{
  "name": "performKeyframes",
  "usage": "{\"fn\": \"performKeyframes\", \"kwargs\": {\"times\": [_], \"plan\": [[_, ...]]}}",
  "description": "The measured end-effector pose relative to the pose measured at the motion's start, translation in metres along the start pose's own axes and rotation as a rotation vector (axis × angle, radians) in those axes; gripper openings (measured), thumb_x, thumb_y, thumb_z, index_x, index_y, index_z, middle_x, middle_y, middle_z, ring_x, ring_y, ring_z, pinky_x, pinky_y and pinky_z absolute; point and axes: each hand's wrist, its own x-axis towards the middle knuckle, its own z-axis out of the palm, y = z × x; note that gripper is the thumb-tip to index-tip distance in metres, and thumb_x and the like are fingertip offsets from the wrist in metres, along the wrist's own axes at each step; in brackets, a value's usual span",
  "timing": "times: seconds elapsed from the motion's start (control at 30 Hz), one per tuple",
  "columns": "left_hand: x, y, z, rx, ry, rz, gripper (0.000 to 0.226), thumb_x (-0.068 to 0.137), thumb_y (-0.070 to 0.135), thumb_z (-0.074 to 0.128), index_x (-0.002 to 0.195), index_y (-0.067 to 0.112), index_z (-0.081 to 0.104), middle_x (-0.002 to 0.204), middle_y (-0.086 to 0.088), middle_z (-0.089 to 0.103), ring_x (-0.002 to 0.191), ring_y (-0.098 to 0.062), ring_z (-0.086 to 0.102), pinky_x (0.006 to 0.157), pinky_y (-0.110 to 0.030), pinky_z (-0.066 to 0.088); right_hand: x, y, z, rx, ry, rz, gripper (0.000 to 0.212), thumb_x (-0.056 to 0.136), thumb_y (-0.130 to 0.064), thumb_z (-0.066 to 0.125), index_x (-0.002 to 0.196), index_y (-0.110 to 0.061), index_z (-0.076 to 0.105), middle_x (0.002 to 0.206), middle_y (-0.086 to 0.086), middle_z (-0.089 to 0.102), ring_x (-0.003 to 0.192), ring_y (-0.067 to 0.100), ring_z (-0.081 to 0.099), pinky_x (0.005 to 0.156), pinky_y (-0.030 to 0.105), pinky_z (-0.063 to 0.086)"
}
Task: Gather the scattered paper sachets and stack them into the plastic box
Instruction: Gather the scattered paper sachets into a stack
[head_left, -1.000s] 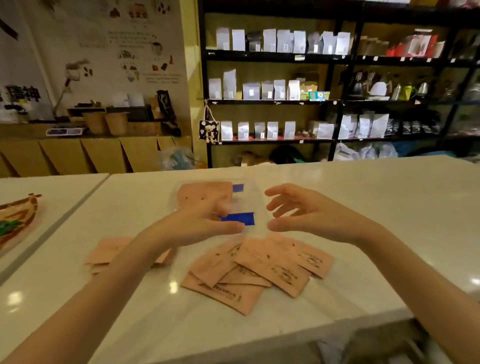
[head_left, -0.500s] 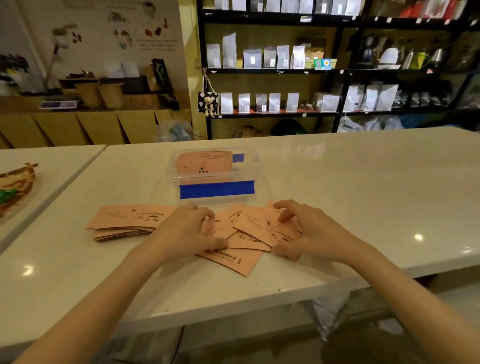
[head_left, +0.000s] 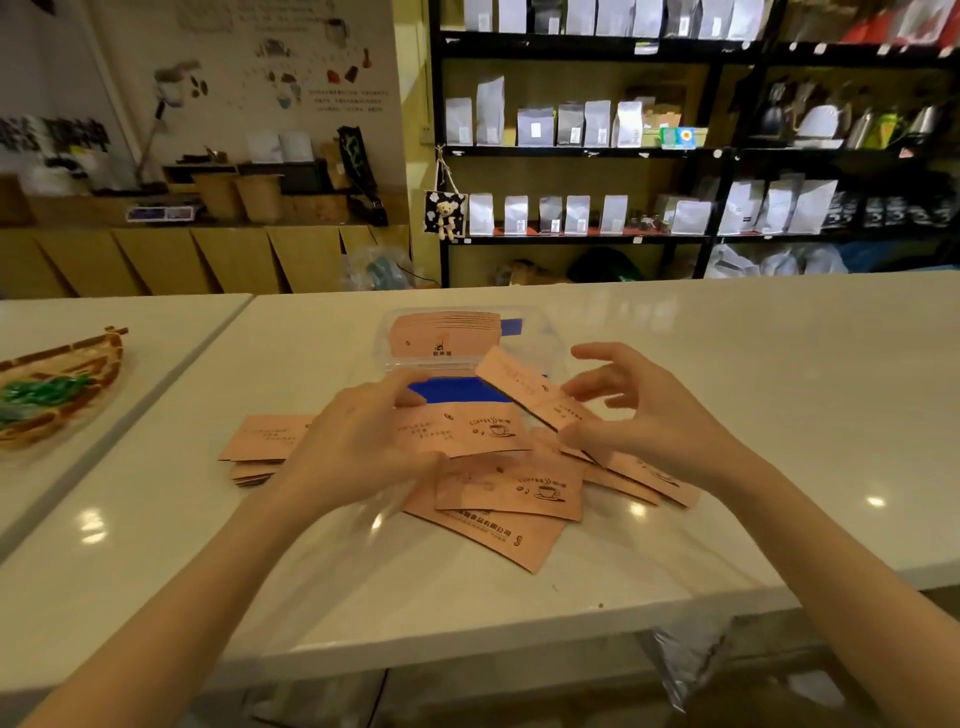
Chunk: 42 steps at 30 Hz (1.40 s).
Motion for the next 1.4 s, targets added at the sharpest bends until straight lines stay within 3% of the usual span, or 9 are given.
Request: {"fn": "performKeyframes", "kwargs": {"times": [0.13,0.23,0.37,0.47,0.57,0.8,1.0,1.13,1.4], "plan": [[-0.003,-0.027,-0.027,-0.071,0.053,-0.002,0.079,0.065,0.031,0.075,0.131,0.035,0.031,0.108,0.015,0.052,0.097,-0.007,0.044,0.070,-0.010,0.040,0.024,-0.020,0.018,0.026,0.029,-0.108,0.072,0.065,-0.029,0.075,0.126,-0.034,0.036,0.093,-0.027,0.054,0.090,-0.004,0.051,0.088,0.022,0.035],[-0.008,-0.051,-0.047,-0.113,0.117,-0.023,0.081,0.060,0.032,0.078,0.128,0.036,0.034,0.106,0.017,0.055,0.101,-0.010,0.047,0.088,-0.023,0.041,0.042,-0.036,0.038,0.039,0.001,-0.186,0.072,0.064,-0.031,0.075,0.125,-0.036,0.036,0.096,-0.028,0.054,0.092,-0.005,0.049,0.077,0.008,0.035],[-0.015,-0.078,-0.065,-0.164,0.139,-0.105,0.079,0.061,0.025,0.078,0.128,0.034,0.036,0.107,0.014,0.057,0.103,-0.010,0.046,0.093,-0.031,0.038,0.056,-0.057,0.066,0.055,-0.076,-0.267,0.070,0.067,-0.027,0.075,0.126,-0.031,0.038,0.101,-0.020,0.054,0.090,-0.010,0.046,0.063,-0.007,0.036],[-0.019,-0.098,-0.068,-0.185,0.115,-0.161,0.078,0.061,0.023,0.078,0.123,0.040,0.034,0.099,0.024,0.055,0.102,-0.008,0.045,0.091,-0.027,0.035,0.066,-0.068,0.090,0.044,-0.136,-0.295,0.071,0.067,-0.030,0.075,0.127,-0.029,0.038,0.103,-0.021,0.051,0.101,0.001,0.050,0.084,0.014,0.048],[-0.021,-0.112,-0.064,-0.194,0.082,-0.189,0.078,0.063,0.021,0.078,0.119,0.043,0.030,0.096,0.032,0.049,0.104,-0.005,0.044,0.092,-0.025,0.034,0.075,-0.072,0.111,0.000,-0.186,-0.320,0.071,0.067,-0.033,0.074,0.127,-0.031,0.037,0.105,-0.023,0.051,0.110,0.006,0.046,0.096,0.033,0.043],[-0.021,-0.132,-0.053,-0.187,-0.028,-0.223,0.087,0.066,0.029,0.075,0.135,0.037,0.022,0.122,0.021,0.038,0.117,-0.001,0.035,0.095,-0.021,0.028,0.084,-0.065,0.143,-0.179,-0.233,-0.359,0.070,0.069,-0.036,0.070,0.129,-0.033,0.034,0.128,-0.011,0.050,0.120,0.008,0.038,0.099,0.031,0.036],[-0.020,-0.127,-0.054,-0.121,-0.070,-0.263,0.099,0.062,0.042,0.074,0.138,0.036,0.011,0.150,0.009,0.022,0.136,-0.018,0.022,0.109,-0.031,0.024,0.080,-0.058,0.146,-0.327,-0.315,-0.389,0.066,0.072,-0.041,0.065,0.131,-0.028,0.037,0.135,-0.007,0.044,0.123,0.009,0.037,0.102,0.029,0.036],[-0.019,-0.101,-0.052,0.025,-0.057,-0.075,0.093,0.060,0.052,0.072,0.135,0.038,0.019,0.148,0.013,0.023,0.135,-0.011,0.019,0.106,-0.025,0.021,0.073,-0.054,0.126,-0.317,-0.317,-0.374,0.068,0.073,-0.045,0.064,0.133,-0.031,0.034,0.141,-0.009,0.041,0.127,0.009,0.036,0.103,0.031,0.036],[-0.004,-0.018,-0.022,-0.055,-0.102,0.229,0.080,0.066,0.049,0.067,0.133,0.038,0.025,0.141,0.017,0.034,0.114,0.009,0.026,0.094,-0.017,0.025,0.038,-0.023,0.046,-0.233,-0.143,-0.238,0.059,0.075,-0.038,0.066,0.129,-0.033,0.041,0.138,-0.011,0.044,0.113,-0.002,0.036,0.091,0.018,0.031]]}}
